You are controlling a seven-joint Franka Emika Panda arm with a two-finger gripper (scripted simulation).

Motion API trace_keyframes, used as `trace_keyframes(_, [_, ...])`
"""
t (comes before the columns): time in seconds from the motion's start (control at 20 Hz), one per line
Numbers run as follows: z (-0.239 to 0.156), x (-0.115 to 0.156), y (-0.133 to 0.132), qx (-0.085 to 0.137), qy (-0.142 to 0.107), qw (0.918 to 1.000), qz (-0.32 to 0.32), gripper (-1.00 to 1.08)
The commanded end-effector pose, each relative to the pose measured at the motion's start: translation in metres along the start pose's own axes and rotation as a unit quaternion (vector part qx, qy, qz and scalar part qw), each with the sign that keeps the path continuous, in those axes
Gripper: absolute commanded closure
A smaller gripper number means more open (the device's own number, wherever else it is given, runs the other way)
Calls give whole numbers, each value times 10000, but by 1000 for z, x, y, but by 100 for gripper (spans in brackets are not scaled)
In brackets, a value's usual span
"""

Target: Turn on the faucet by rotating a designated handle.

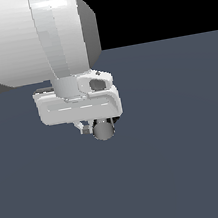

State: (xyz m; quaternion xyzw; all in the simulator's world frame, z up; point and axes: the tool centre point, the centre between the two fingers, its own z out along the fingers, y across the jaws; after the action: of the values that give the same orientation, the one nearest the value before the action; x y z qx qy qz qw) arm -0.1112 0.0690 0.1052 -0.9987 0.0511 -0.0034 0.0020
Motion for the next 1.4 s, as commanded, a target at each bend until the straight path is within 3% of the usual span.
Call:
trace_keyframes(0.0, [5,4,32,-19,-34,9998,208,108])
trace_keyframes(0.75, [6,7,108,-22,-32,9998,214,108])
trace_keyframes(0.8, [6,7,108,-22,-32,9998,214,108])
trace_keyframes(0.85, [0,11,90,-12,40,10000,73,108])
trace_keyframes(1.35, [1,41,123,-15,23,9999,106,108])
